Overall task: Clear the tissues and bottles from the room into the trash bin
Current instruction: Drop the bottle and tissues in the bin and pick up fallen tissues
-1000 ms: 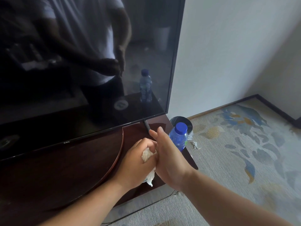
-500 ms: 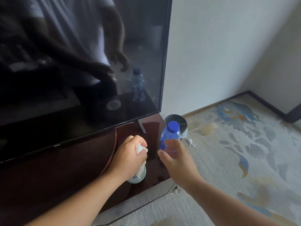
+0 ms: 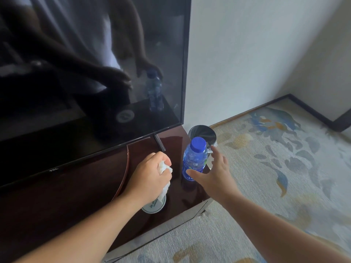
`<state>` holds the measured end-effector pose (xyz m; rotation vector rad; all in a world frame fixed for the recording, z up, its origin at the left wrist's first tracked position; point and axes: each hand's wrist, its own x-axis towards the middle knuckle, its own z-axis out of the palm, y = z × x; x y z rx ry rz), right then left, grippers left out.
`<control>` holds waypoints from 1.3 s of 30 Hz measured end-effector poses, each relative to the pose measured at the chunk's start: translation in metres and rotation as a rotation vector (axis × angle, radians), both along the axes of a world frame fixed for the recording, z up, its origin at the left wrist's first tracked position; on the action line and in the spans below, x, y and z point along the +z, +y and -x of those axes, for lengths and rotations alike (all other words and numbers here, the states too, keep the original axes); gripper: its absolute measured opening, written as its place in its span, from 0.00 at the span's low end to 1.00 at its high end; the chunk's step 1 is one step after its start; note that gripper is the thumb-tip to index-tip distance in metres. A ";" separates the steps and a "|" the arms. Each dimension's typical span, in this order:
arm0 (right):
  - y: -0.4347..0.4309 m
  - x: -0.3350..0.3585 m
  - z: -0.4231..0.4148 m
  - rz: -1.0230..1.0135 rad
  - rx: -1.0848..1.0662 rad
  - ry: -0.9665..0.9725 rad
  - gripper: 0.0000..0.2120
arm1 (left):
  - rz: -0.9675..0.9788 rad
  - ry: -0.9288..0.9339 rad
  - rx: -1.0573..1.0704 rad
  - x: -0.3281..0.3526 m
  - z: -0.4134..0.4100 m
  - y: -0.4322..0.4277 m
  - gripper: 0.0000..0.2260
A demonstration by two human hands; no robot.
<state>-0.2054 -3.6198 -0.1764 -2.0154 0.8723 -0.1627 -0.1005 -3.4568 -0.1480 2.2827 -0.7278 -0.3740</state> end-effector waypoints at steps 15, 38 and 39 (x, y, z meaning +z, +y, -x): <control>-0.009 -0.018 -0.036 -0.039 -0.020 -0.087 0.33 | -0.044 0.031 0.005 -0.020 -0.018 -0.004 0.06; -0.022 0.077 0.047 0.022 -0.205 -0.136 0.30 | 0.107 -0.051 -0.309 0.040 0.014 -0.062 0.03; -0.025 0.080 0.053 0.025 -0.213 -0.138 0.30 | 0.110 -0.046 -0.324 0.043 0.018 -0.067 0.03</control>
